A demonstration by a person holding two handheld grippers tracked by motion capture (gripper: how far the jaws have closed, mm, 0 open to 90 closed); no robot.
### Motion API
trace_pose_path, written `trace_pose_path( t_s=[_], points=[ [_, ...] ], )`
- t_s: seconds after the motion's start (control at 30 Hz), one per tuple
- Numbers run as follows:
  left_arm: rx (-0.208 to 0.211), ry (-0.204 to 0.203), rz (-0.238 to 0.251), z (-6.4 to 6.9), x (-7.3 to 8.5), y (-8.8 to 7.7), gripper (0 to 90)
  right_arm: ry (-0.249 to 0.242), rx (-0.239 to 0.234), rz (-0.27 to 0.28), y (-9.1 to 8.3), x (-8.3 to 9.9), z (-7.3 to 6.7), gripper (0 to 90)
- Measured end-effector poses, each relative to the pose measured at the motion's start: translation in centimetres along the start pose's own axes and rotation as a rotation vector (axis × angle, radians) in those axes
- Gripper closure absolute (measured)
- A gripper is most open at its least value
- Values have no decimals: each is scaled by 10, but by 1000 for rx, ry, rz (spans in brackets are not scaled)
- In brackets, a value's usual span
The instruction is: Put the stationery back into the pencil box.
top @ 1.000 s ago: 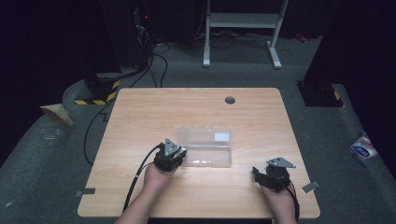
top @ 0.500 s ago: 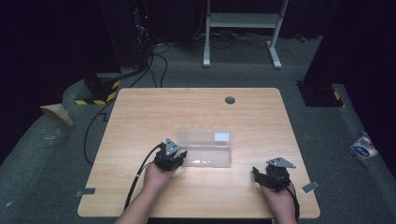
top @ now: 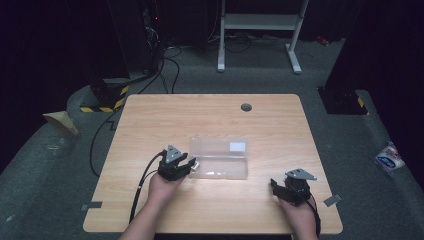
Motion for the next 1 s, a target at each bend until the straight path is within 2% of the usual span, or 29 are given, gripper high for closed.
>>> trace_pose_path(
  t_s=[0.1,0.17,0.2,0.23,0.37,0.4,0.43,0.47,0.5,0.53,0.57,0.6,0.67,0.8,0.83,0.87,0.9,0.93,0.97,1.0],
  points=[
    [0,-16,3,-6,0,-3,553,0,-1,0,0,0,0,301],
    [-4,-9,0,-12,1,-7,533,0,0,0,0,0,0,301],
    [-20,-4,-2,-20,5,-10,522,0,-1,0,0,0,0,301],
    [-20,-4,-2,-20,5,-10,517,0,-1,0,0,0,0,301],
    [-58,-15,-42,-42,19,-18,495,0,-1,0,0,0,0,300],
    [-114,0,-70,-56,27,-24,490,0,-1,-1,0,0,0,300],
    [-114,0,-70,-56,27,-24,490,0,-1,-1,0,0,0,300],
    [-137,-7,-91,-68,35,-31,487,0,-1,-1,0,0,0,300],
    [-137,-7,-91,-68,35,-31,481,0,-1,-1,0,0,0,300],
    [-143,-28,-111,-78,44,-40,472,-2,-3,0,0,0,0,300],
    [-143,-28,-111,-78,44,-40,456,-2,-3,0,0,0,0,300],
    [-141,-38,-121,-84,49,-46,456,-3,-4,0,0,0,0,300],
    [-136,-51,-135,-91,57,-54,419,-3,-4,0,0,0,0,300],
    [-213,-37,-163,-110,76,-72,285,-3,-4,0,0,0,0,300],
    [-215,-34,-174,-113,81,-76,256,-3,-4,0,0,0,0,300],
    [-197,-39,-172,-116,88,-82,206,-3,-5,0,0,0,0,300],
    [-197,-39,-172,-116,88,-82,199,-3,-5,0,0,0,0,300],
    [-196,-64,-160,-118,92,-85,184,-3,-5,0,0,0,0,300],
    [-196,-64,-160,-118,92,-85,180,-3,-5,0,0,0,0,300],
    [-205,-81,-147,-117,93,-86,180,-3,-5,0,0,0,0,301]
  ],
)
Point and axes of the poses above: each handheld gripper's, and its own axes: y roughly forward along the jaws, x roughly out of its underside, z roughly to its right, the point moved 9 cm from there along y, roughly forward along the jaws, and after that the axes turned 5 degrees about -y, right-handed, at the moved point
